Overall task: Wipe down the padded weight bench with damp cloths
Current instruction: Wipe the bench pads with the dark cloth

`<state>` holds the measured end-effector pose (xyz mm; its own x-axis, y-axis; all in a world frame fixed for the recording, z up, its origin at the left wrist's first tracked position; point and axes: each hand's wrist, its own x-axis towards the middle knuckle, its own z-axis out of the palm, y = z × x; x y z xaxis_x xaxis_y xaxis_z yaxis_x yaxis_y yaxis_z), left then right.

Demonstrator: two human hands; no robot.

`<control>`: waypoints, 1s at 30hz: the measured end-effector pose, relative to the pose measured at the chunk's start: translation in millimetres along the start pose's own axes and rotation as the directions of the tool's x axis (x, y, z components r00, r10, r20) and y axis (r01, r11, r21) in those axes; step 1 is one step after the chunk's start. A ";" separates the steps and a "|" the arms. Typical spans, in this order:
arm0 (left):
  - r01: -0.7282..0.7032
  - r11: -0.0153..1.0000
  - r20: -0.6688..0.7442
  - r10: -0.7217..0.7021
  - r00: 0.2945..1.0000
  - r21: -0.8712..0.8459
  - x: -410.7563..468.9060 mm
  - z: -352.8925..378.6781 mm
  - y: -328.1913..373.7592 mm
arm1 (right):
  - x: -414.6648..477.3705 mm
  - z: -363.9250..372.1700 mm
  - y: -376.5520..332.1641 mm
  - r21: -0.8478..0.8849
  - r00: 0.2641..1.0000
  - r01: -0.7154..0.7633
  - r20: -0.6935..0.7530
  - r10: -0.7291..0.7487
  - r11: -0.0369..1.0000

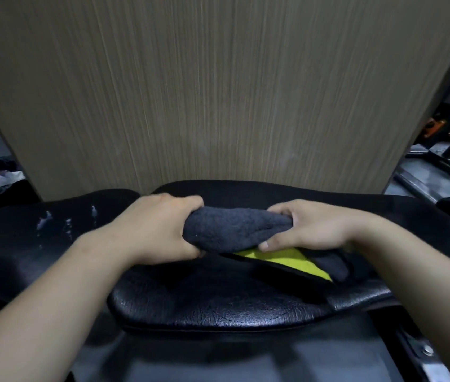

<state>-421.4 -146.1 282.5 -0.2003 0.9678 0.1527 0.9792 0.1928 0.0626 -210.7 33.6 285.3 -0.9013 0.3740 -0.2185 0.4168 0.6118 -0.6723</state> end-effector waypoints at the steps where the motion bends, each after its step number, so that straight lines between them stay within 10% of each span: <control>1: 0.016 1.000 0.054 -0.017 0.998 0.011 1.9 9.8 -2.2 | 5.2 2.0 5.0 -0.050 0.999 -0.038 0.027 0.039 0.998; 10: 0.004 0.984 0.208 0.034 0.978 -0.178 1.7 40.4 -31.5 | 12.7 6.1 50.0 -0.672 0.980 -0.012 -0.153 -0.123 0.741; 15: 0.024 0.921 0.180 0.050 0.982 -0.389 -3.1 41.5 -50.1 | 15.4 5.3 58.9 -0.673 0.984 -0.062 -0.164 -0.067 0.737; 21: 0.082 0.976 0.143 -0.053 0.988 -0.203 -15.6 37.8 -45.5 | 7.2 24.3 -6.0 -0.471 0.953 -0.199 -0.298 0.057 0.859; 24: 0.101 0.990 0.105 -0.092 0.990 -0.093 -20.8 35.3 -38.7 | 9.9 70.1 -46.8 -0.606 0.849 -0.461 -0.514 0.123 0.648; 30: 0.125 0.991 0.070 -0.121 0.990 -0.047 -31.2 33.1 -37.4 | 38.8 47.7 -30.7 -0.590 0.961 -0.276 -0.174 0.215 0.758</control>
<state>-450.8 -178.1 242.7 -0.3148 0.9462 0.0746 0.9441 0.3041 0.1273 -264.1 -4.0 263.7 -0.7563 0.6120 -0.2311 0.6345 0.7722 -0.0318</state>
